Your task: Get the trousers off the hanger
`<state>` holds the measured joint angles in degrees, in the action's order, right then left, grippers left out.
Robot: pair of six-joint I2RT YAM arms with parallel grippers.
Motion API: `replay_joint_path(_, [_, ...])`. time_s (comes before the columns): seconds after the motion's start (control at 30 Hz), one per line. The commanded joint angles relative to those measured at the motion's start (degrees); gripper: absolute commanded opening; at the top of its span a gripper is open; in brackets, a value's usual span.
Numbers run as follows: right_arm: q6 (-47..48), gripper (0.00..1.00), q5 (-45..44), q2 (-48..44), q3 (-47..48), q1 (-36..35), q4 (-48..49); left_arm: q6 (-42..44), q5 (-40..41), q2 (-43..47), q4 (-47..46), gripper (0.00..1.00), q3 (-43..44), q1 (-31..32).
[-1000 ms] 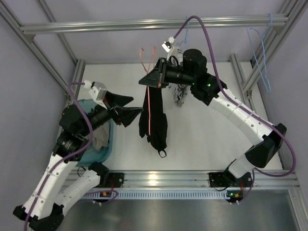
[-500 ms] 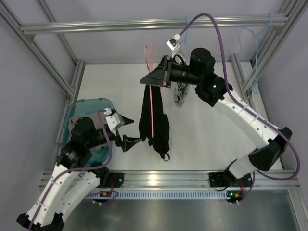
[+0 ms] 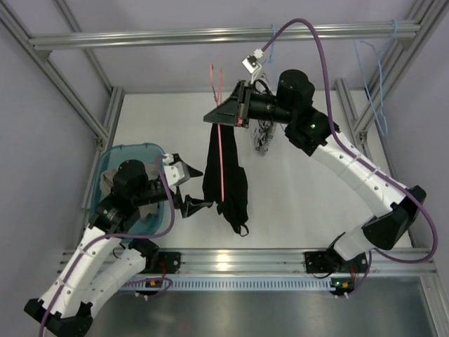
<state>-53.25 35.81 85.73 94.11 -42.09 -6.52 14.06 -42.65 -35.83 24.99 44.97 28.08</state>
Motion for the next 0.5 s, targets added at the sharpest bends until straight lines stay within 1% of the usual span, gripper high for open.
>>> replay_joint_path(0.0, [-2.11,0.00,-0.39,-0.31,1.96,0.43,5.47,-0.53,-1.21,-0.90,-4.69,0.96,3.11,0.14])
replay_joint_path(0.3, [-2.20,0.00,-4.87,1.36,3.19,0.60,2.40,-2.37,-0.95,-1.08,-5.13,0.96,4.33,0.75])
replay_joint_path(0.47, [-3.08,0.00,-5.75,2.24,3.37,1.04,1.52,-3.69,-2.87,-2.13,-4.96,0.94,5.04,0.84])
